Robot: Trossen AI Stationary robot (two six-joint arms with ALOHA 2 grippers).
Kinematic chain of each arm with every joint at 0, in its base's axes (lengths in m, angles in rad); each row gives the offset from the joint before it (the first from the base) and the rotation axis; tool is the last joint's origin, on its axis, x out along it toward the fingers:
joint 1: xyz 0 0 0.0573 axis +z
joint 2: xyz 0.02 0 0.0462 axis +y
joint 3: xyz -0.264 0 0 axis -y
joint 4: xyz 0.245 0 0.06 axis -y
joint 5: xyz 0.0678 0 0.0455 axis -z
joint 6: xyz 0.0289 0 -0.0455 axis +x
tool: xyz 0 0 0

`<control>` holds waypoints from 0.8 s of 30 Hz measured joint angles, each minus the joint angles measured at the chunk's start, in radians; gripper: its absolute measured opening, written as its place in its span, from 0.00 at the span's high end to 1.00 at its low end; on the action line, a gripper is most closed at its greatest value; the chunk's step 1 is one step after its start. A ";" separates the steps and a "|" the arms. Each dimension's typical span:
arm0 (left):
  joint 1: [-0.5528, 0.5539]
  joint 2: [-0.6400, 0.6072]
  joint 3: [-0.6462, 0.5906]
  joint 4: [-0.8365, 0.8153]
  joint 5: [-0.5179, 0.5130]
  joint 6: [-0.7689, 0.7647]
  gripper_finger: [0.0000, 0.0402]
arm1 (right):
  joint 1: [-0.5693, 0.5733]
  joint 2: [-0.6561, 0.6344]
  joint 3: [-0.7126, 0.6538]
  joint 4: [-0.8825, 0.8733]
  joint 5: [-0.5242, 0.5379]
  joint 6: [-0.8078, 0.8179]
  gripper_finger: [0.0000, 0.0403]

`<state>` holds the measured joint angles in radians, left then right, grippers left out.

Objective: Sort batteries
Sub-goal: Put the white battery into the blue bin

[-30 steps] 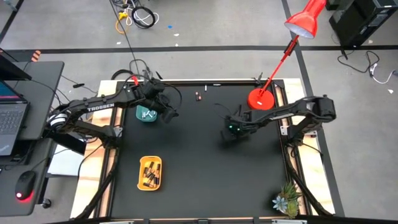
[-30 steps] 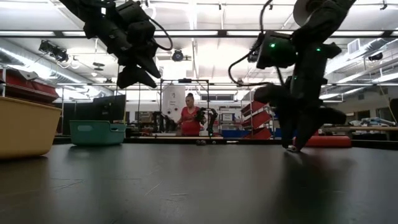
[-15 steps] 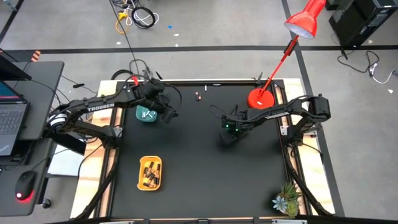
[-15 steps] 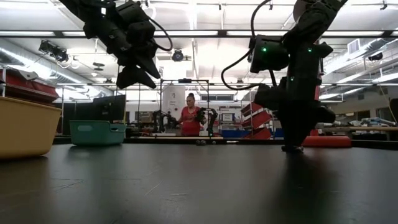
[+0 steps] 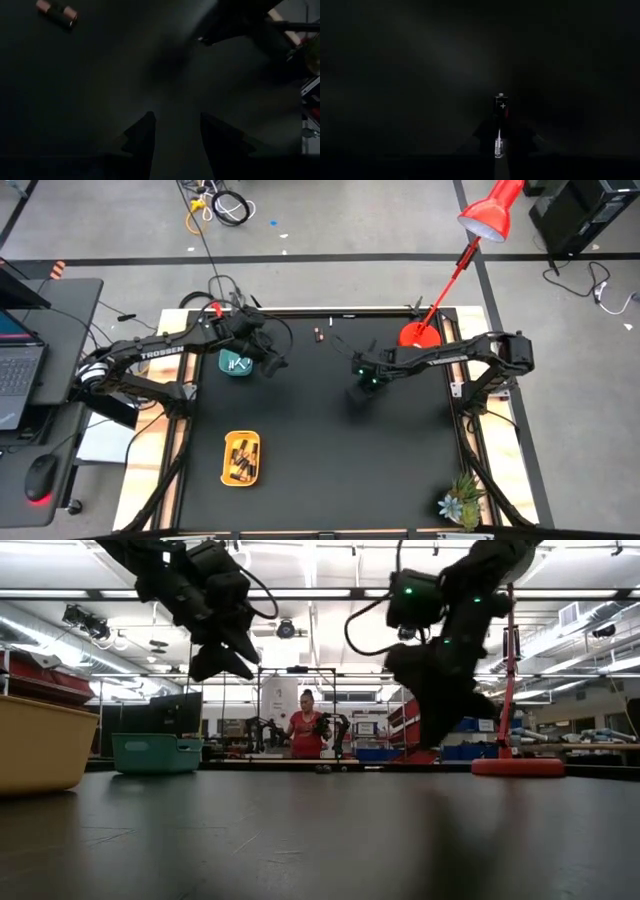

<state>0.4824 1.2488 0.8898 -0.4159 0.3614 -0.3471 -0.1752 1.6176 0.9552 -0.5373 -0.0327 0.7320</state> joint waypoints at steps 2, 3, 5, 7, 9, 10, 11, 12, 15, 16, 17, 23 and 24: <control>0.000 0.000 0.000 0.024 0.004 0.000 0.59 | -0.015 0.008 0.025 0.006 0.004 -0.028 0.95; 0.000 0.000 0.000 0.038 0.006 0.001 0.59 | -0.021 0.007 0.040 0.017 0.005 -0.037 0.95; 0.000 0.000 0.000 0.066 0.011 0.001 0.59 | -0.036 0.002 0.079 0.060 0.000 -0.054 0.95; -0.001 0.000 0.000 0.109 0.041 0.001 0.59 | -0.045 0.002 0.116 0.094 -0.013 -0.082 0.95; -0.004 0.000 0.000 0.164 0.080 -0.003 0.59 | -0.046 0.002 0.166 0.169 -0.016 -0.123 0.95; -0.008 0.000 0.000 0.192 0.092 -0.004 0.59 | -0.046 0.002 0.194 0.209 -0.017 -0.138 0.95; -0.012 0.000 0.000 0.219 0.099 -0.004 0.59 | -0.046 0.000 0.224 0.236 -0.017 -0.150 0.95; -0.016 0.000 0.000 0.243 0.101 -0.003 0.59 | -0.047 -0.001 0.251 0.247 -0.015 -0.162 0.95; -0.025 0.000 0.000 0.303 0.096 -0.002 0.59 | -0.058 0.001 0.309 0.256 0.013 -0.207 0.95; -0.028 0.000 0.000 0.320 0.084 -0.003 0.59 | -0.063 0.001 0.325 0.267 0.015 -0.222 0.95; -0.032 0.000 0.000 0.338 0.073 -0.004 0.59 | -0.066 0.002 0.341 0.277 0.017 -0.235 0.95; -0.047 0.000 0.000 0.411 0.028 -0.004 0.57 | -0.073 0.000 0.380 0.358 0.016 -0.261 0.95; -0.046 0.000 0.000 0.413 0.020 -0.005 0.56 | -0.073 0.000 0.382 0.388 0.015 -0.256 0.95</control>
<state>0.4361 1.2488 0.8898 -0.0027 0.3819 -0.3518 -0.2481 1.6180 1.3369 -0.1495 -0.0174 0.4756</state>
